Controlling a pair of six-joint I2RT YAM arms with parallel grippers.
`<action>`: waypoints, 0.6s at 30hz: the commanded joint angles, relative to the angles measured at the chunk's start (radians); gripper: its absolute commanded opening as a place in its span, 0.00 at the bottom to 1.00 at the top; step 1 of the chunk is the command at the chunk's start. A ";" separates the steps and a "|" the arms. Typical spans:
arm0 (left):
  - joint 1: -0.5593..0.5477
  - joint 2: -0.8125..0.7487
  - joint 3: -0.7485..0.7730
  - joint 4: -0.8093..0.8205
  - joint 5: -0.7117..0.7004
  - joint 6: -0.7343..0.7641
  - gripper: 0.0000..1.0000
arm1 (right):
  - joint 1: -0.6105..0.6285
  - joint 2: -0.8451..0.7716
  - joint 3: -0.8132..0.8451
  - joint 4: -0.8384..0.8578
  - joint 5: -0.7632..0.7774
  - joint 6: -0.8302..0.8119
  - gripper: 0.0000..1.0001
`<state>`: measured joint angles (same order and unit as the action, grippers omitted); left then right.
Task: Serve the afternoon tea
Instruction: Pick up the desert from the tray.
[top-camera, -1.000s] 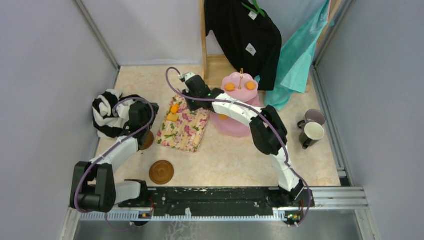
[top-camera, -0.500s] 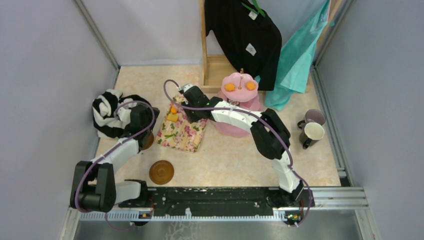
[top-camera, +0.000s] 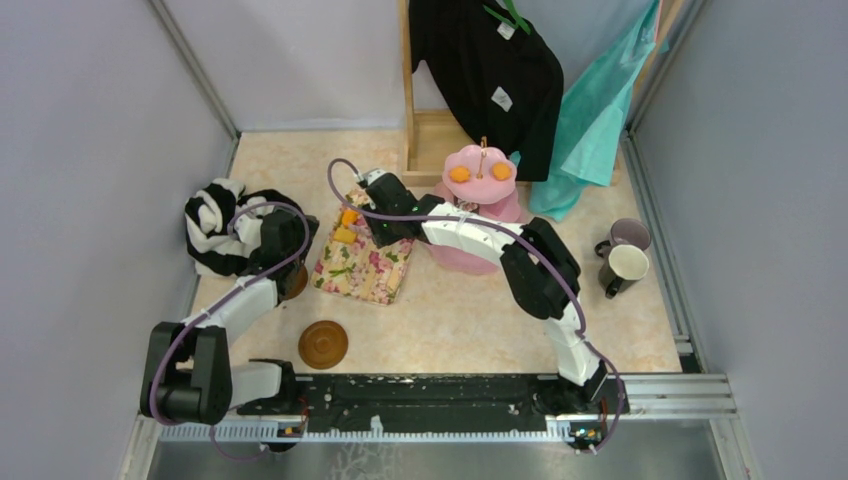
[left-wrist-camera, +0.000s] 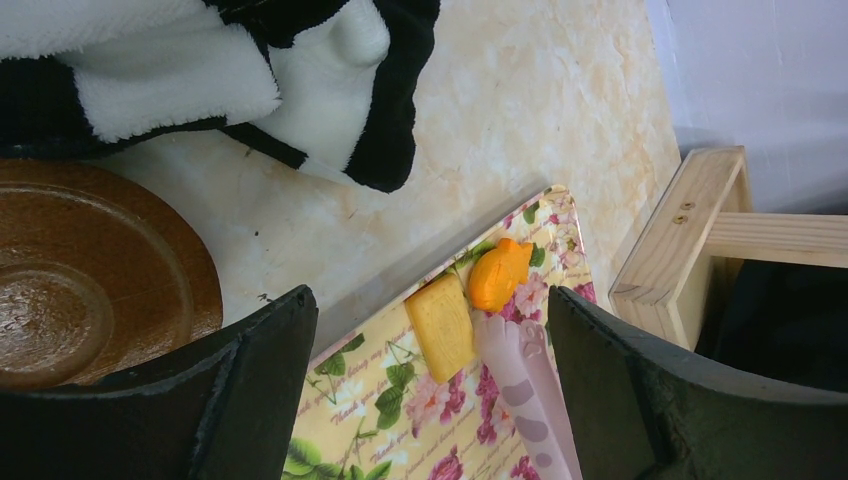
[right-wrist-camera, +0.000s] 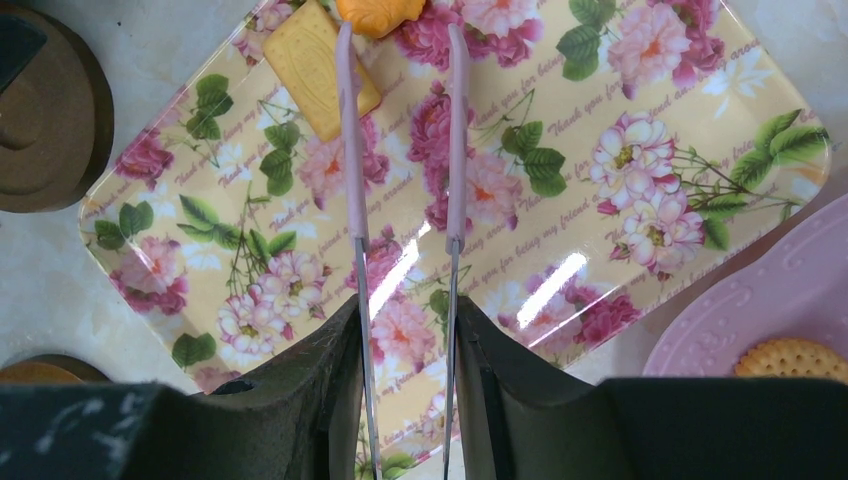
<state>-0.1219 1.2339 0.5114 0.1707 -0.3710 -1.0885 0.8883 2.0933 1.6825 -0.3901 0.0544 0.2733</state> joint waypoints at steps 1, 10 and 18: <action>0.002 -0.016 -0.011 0.008 -0.009 -0.005 0.91 | 0.011 -0.033 0.020 0.035 -0.009 0.018 0.35; 0.002 -0.005 -0.010 0.017 0.001 -0.014 0.91 | 0.018 0.004 0.076 0.016 -0.004 0.018 0.35; 0.002 0.008 -0.007 0.024 0.006 -0.018 0.91 | 0.017 0.039 0.116 0.001 -0.002 0.016 0.35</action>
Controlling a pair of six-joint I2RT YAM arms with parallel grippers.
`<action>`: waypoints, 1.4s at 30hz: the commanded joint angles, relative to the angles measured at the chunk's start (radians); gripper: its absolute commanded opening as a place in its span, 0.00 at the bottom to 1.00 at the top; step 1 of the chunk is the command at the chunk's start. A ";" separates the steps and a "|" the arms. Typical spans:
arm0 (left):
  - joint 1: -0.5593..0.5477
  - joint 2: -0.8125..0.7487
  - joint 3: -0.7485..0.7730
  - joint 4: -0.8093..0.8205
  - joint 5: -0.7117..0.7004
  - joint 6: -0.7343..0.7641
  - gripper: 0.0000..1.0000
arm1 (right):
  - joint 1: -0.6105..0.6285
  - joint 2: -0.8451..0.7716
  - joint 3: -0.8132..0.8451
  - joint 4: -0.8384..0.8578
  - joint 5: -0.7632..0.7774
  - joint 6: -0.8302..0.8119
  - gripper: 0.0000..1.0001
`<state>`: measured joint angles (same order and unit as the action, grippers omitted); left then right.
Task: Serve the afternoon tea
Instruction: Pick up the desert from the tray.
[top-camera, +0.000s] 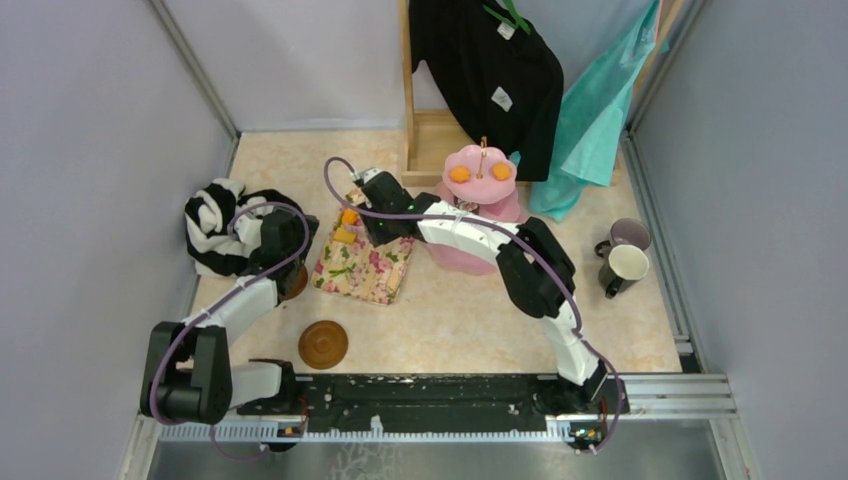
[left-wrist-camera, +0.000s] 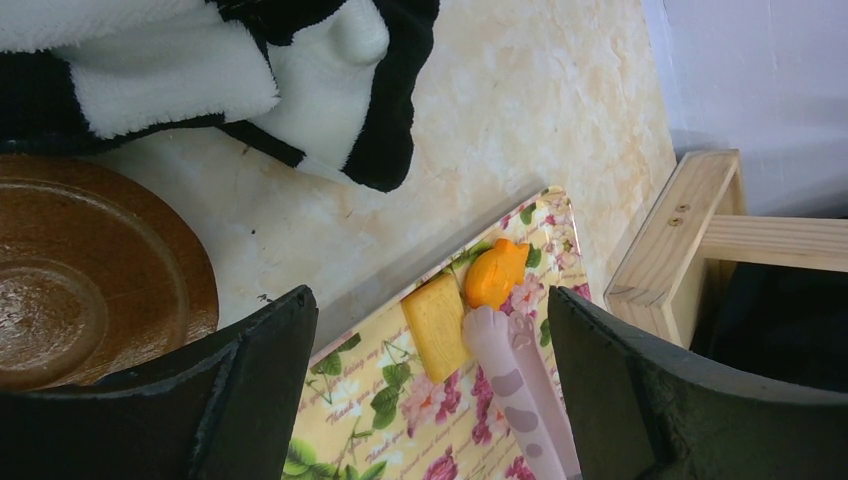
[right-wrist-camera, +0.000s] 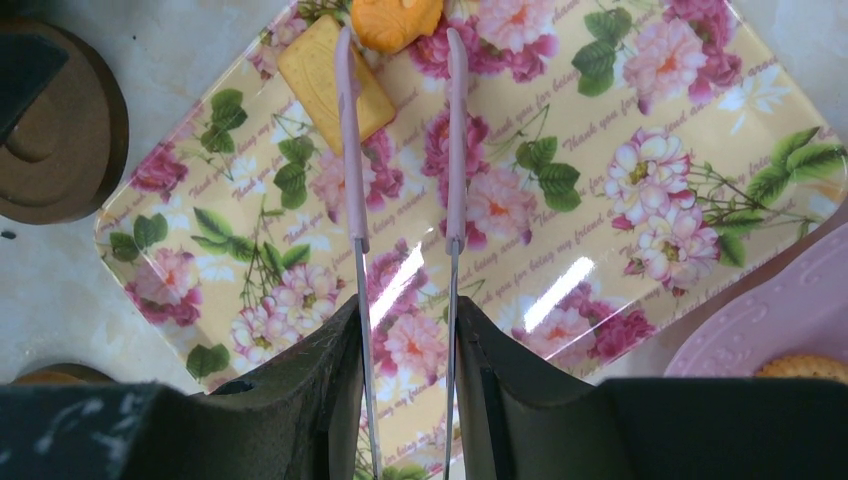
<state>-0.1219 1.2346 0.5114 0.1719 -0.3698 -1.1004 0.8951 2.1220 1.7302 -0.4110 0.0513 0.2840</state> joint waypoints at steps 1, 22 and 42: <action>0.002 0.009 -0.007 0.024 0.006 -0.006 0.91 | 0.011 0.015 0.073 0.021 0.002 0.005 0.35; 0.002 0.041 -0.003 0.052 0.013 -0.016 0.91 | 0.010 0.105 0.179 -0.024 0.022 0.004 0.35; 0.001 0.020 -0.006 0.037 0.017 -0.020 0.90 | 0.017 -0.080 -0.034 0.098 0.041 0.003 0.17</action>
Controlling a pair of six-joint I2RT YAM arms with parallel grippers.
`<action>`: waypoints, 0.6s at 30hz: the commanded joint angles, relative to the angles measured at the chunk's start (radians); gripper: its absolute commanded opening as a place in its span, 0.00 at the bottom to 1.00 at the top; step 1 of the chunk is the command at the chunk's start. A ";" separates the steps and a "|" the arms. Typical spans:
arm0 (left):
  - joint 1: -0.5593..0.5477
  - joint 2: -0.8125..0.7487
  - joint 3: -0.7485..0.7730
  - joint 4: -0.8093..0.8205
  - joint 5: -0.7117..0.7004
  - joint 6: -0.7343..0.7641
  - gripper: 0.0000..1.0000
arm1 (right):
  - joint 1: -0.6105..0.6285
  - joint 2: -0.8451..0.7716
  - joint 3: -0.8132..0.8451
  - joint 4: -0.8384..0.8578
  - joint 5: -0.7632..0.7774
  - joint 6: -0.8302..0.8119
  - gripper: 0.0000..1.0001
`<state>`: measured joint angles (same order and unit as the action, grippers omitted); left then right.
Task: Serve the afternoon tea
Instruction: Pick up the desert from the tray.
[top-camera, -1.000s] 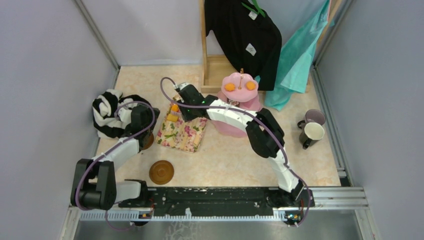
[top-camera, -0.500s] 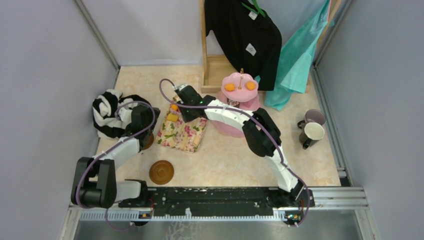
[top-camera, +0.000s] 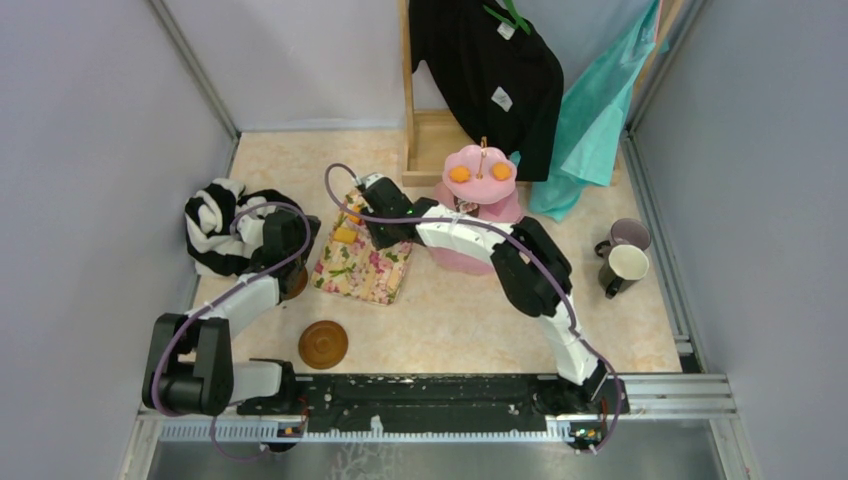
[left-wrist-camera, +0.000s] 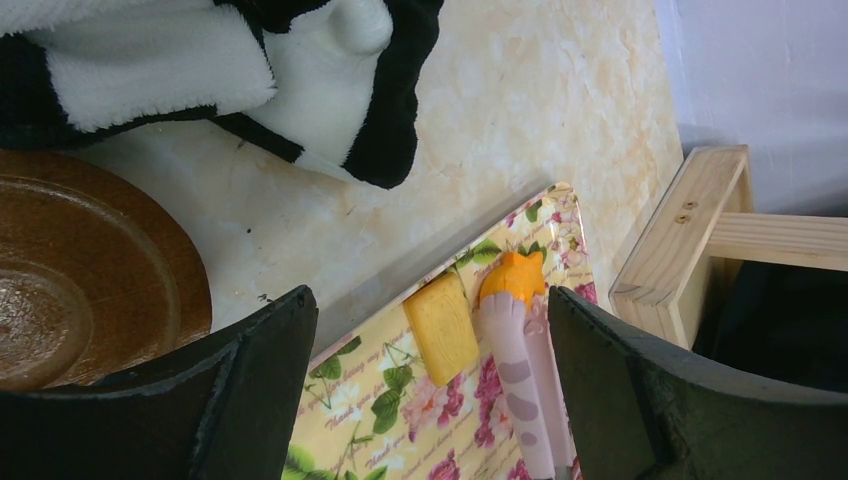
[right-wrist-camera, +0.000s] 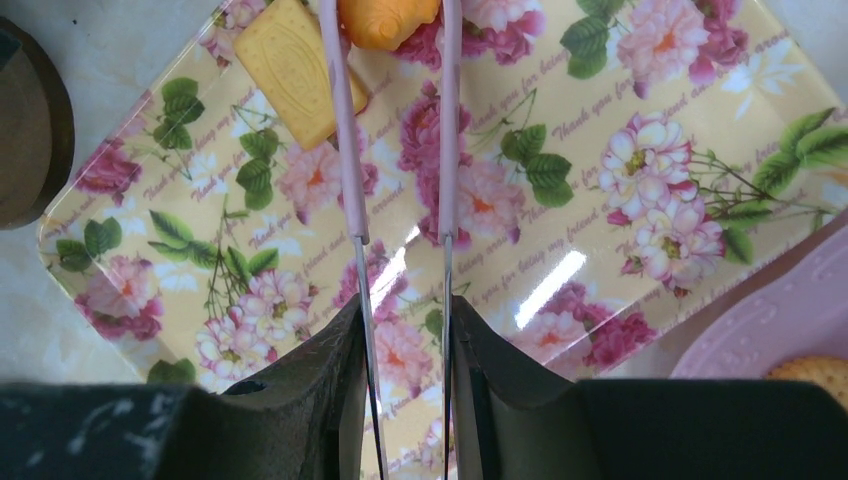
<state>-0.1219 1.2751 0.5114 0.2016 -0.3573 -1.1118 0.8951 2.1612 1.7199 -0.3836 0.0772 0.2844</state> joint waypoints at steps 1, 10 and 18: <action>0.002 -0.022 -0.006 0.003 0.002 -0.009 0.90 | 0.018 -0.130 -0.033 0.073 0.015 0.002 0.17; 0.001 -0.045 -0.011 -0.020 -0.009 -0.004 0.90 | 0.038 -0.248 -0.125 0.098 0.031 -0.005 0.17; 0.001 -0.067 -0.011 -0.035 -0.011 -0.001 0.90 | 0.049 -0.324 -0.200 0.107 0.051 -0.001 0.16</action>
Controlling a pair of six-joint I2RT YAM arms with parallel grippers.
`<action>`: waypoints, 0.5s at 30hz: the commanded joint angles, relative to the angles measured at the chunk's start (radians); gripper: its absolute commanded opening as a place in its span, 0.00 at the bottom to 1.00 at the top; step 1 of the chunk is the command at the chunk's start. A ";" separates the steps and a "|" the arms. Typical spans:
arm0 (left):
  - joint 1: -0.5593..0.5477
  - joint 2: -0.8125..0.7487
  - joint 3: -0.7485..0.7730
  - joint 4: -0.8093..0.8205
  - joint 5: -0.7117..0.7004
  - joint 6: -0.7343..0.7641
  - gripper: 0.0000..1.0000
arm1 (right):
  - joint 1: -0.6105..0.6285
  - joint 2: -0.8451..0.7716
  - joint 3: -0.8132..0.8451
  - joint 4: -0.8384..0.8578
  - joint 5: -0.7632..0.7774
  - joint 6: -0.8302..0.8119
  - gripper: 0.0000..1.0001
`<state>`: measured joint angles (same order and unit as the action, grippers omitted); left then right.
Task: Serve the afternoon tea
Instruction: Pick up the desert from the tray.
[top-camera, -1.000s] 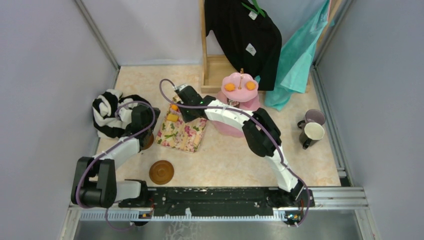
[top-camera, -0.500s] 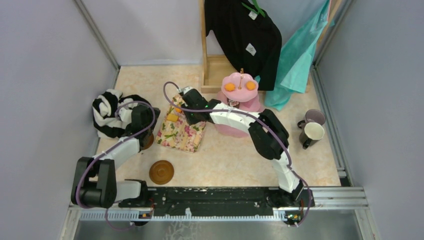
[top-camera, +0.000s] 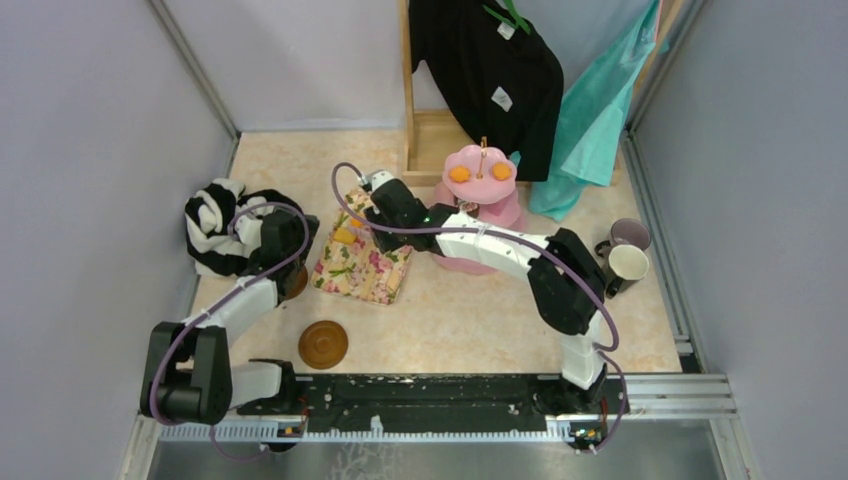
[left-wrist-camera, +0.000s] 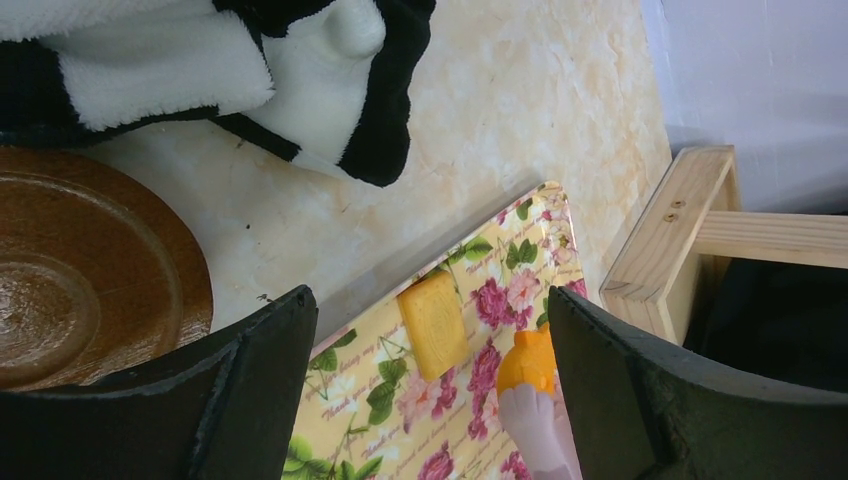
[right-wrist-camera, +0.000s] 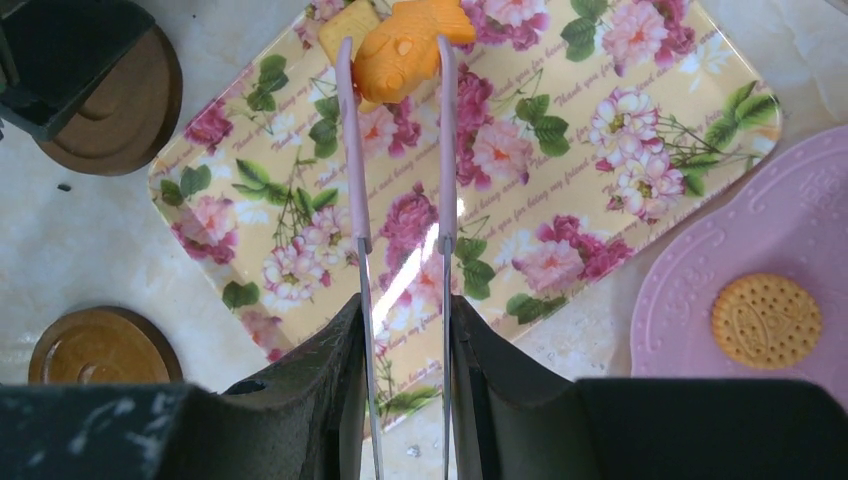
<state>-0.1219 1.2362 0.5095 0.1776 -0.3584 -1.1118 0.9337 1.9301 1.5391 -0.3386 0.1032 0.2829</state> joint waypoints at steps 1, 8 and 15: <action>0.000 -0.031 -0.010 -0.014 -0.009 0.000 0.90 | 0.012 -0.110 -0.037 0.065 0.031 0.002 0.16; -0.001 -0.057 -0.020 -0.018 -0.005 0.003 0.90 | 0.014 -0.323 -0.248 0.103 0.102 0.034 0.16; -0.016 -0.062 -0.021 -0.019 0.005 0.000 0.90 | 0.013 -0.571 -0.457 0.096 0.185 0.087 0.16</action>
<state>-0.1265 1.1938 0.4965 0.1638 -0.3561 -1.1110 0.9360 1.5040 1.1358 -0.3099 0.2119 0.3241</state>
